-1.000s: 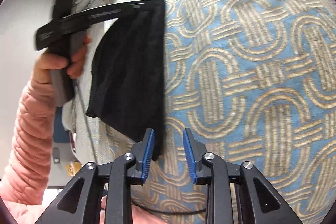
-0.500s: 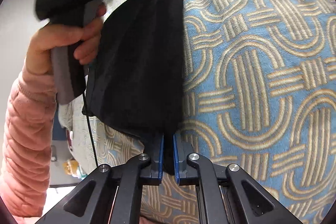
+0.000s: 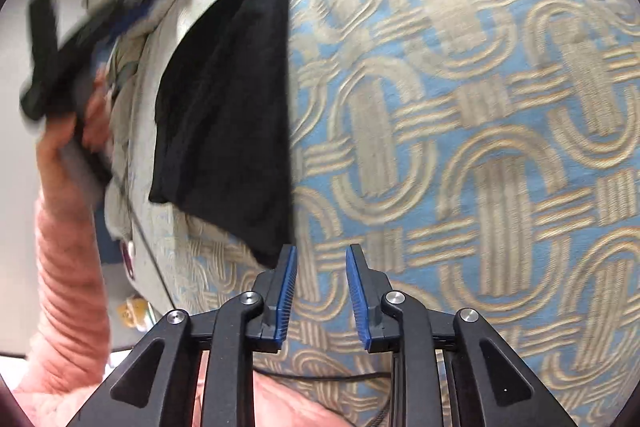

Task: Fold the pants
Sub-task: 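Grasp the folded trousers with the left gripper while the right gripper grasps beside it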

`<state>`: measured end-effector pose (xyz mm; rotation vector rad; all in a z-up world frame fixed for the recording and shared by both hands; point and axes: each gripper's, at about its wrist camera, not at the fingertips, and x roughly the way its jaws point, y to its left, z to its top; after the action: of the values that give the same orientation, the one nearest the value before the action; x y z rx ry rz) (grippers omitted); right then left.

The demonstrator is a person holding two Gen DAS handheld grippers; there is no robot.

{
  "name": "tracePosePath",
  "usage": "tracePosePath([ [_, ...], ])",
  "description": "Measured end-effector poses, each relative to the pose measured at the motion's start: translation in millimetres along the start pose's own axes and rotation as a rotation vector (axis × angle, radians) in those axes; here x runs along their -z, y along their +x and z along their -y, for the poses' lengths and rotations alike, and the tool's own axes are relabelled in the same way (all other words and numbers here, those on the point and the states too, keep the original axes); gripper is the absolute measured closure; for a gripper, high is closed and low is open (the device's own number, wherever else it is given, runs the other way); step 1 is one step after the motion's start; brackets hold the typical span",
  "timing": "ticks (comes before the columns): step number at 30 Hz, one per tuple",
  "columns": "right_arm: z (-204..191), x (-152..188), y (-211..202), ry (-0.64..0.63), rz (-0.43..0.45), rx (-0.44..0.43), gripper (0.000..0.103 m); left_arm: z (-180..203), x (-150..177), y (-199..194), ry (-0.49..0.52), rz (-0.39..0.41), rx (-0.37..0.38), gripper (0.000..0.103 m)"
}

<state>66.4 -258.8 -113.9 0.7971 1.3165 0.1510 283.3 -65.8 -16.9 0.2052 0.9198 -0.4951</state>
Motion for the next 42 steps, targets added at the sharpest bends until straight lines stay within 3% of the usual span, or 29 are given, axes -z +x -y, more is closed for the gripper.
tracePosePath([
  [1,-1.9,-3.9,-2.0,-0.002,0.017,-0.006,0.076,-14.8,10.8,-4.6,-0.028,-0.005,-0.003,0.025],
  [6,-21.0,-31.2,-0.9,-0.097,0.051,-0.045,0.051,-90.8,77.1,-8.5,-0.180,-0.087,-0.017,0.022],
  [8,-29.3,-43.0,5.2,-0.138,0.042,-0.041,0.048,-110.7,99.4,-3.4,-0.265,-0.135,0.044,0.022],
  [11,-41.1,-56.8,24.7,-0.157,0.027,-0.041,0.047,-121.7,122.3,1.5,-0.325,-0.142,0.208,0.022],
  [14,-47.8,-70.3,41.9,-0.151,0.022,-0.055,0.047,-114.2,125.5,8.2,-0.305,-0.137,0.286,0.022],
  [20,-39.1,-88.9,44.8,-0.128,0.027,-0.096,0.046,-108.5,121.7,45.5,-0.287,-0.197,0.328,0.022],
  [32,-50.0,-111.5,67.1,-0.122,0.023,-0.144,0.038,-107.7,114.5,56.3,-0.246,-0.136,0.383,0.020],
  [35,-52.2,-116.7,72.1,-0.107,0.028,-0.145,0.038,-106.0,113.7,54.6,-0.219,-0.144,0.370,0.032],
  [37,-61.6,-115.2,73.2,-0.152,0.025,-0.075,0.052,-105.3,112.5,53.8,-0.222,-0.145,0.378,0.050],
  [38,-66.7,-114.1,73.8,-0.177,0.024,-0.023,0.071,-105.0,112.1,52.9,-0.223,-0.145,0.382,0.055],
  [39,-71.4,-112.9,73.4,-0.188,0.026,0.002,0.080,-102.2,110.7,49.8,-0.216,-0.141,0.370,0.061],
  [42,-86.1,-110.9,61.8,-0.191,0.053,0.004,0.091,-79.8,103.8,36.0,-0.119,-0.114,0.247,0.068],
])
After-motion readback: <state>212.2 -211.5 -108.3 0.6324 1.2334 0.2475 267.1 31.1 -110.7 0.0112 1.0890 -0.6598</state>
